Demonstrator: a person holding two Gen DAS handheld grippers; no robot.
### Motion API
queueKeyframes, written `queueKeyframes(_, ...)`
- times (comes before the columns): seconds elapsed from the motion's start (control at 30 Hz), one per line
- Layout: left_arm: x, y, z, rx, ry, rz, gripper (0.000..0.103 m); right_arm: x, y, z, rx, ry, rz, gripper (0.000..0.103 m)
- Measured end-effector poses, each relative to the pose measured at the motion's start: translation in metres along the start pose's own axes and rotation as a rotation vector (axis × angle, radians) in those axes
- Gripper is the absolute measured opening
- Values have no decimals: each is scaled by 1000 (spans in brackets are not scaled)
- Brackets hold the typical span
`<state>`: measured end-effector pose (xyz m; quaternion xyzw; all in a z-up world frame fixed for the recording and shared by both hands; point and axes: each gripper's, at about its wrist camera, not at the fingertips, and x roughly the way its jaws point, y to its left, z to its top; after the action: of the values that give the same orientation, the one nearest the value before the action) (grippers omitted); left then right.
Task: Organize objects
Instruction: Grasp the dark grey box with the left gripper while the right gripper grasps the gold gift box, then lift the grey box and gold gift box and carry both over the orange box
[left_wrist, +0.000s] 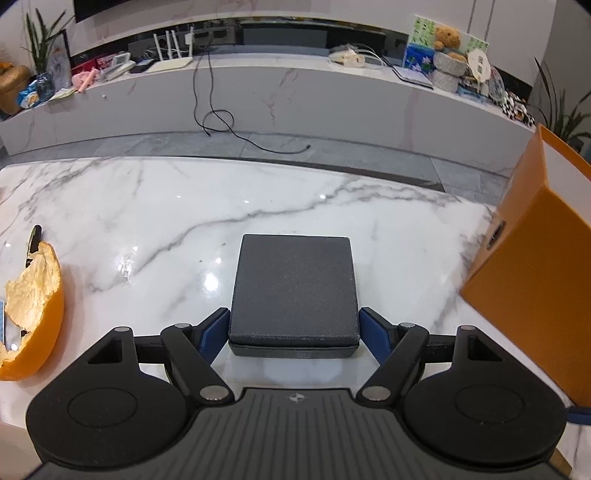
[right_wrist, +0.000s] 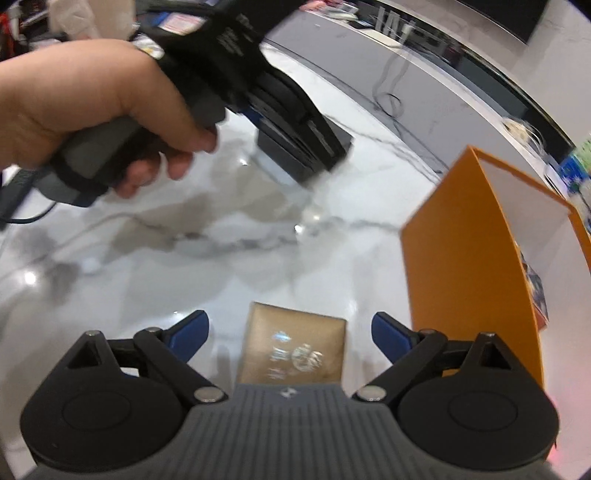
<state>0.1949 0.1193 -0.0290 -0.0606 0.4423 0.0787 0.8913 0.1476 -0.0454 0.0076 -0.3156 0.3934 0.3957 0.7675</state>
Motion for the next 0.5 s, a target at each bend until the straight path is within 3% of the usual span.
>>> queueKeyframes(0.13,6,3,-2,-26,-24,-2,89,10,-5,-11,92,3,11,95)
queueKeyframes(0.2,7,4,-3,-40,-41,5,89,17,-6,-18,121,6,22,84)
queueKeyframes(0.23,9,4,-4,-47,-46,7,89,18,-6,-22,136,9,33,72)
queueKeyframes(0.33,10,6,-6,-57,-50,1,89,20,-11,-27,193,-6,64,61)
queueKeyframes(0.5,6,11,-9,-97,-52,-24,88,19,-10,-30,201,8,75,61)
